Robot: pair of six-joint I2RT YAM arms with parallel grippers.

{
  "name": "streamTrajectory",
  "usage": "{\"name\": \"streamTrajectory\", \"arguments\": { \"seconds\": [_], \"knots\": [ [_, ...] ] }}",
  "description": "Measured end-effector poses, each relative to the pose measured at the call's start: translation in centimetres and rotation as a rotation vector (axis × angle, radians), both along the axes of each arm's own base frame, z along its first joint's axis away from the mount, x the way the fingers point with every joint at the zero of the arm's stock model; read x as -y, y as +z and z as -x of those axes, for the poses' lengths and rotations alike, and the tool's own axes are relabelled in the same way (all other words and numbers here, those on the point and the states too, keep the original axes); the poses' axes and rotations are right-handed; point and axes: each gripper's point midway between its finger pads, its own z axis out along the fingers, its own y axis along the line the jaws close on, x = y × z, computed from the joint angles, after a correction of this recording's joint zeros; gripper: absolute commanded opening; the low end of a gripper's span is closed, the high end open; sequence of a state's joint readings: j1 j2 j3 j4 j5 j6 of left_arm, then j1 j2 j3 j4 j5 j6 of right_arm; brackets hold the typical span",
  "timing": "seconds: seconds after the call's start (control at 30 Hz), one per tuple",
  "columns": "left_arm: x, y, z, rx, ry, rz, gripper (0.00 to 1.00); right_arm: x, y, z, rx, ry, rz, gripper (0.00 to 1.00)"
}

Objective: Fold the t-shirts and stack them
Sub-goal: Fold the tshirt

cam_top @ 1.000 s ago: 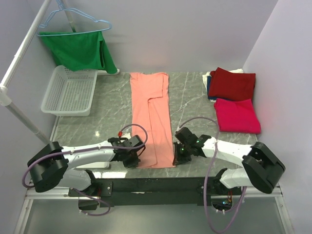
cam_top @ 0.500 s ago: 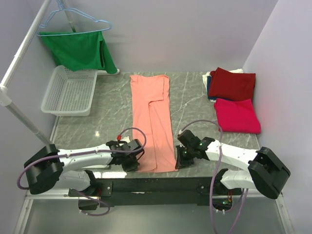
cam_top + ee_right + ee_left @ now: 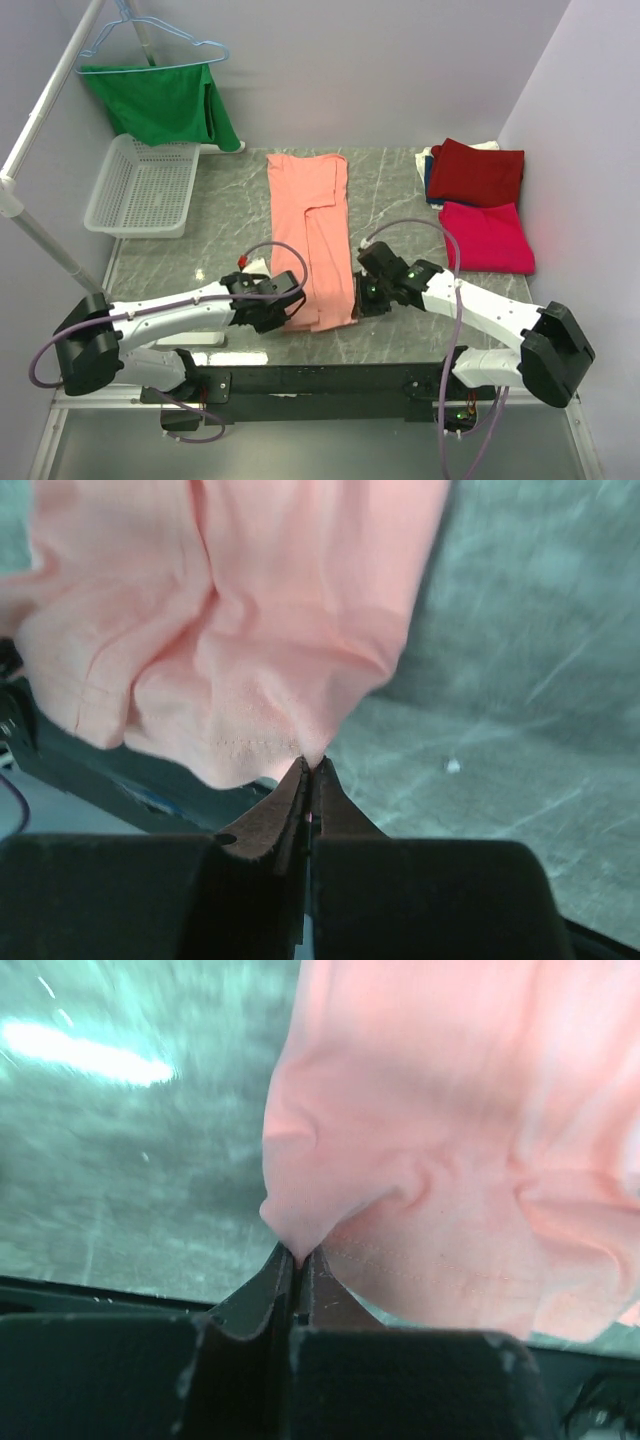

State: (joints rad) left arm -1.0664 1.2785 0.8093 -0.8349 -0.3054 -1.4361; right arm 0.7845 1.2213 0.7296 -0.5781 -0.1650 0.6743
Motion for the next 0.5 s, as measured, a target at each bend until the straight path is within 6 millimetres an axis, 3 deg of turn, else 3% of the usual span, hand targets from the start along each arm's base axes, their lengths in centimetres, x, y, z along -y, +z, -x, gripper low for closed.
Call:
{"name": "streamTrajectory", "arguments": {
  "seconds": [0.27,0.5],
  "knots": [
    [-0.2,2.7,-5.6,0.129,0.101,-0.142,0.01,-0.2,2.3,-6.2,0.099,-0.078,0.040,0.00],
    [-1.1,3.1,-12.9,0.191,0.172,-0.247,0.01,-0.1,3.1,-12.4,0.144,-0.141,0.067,0.00]
  ]
}}
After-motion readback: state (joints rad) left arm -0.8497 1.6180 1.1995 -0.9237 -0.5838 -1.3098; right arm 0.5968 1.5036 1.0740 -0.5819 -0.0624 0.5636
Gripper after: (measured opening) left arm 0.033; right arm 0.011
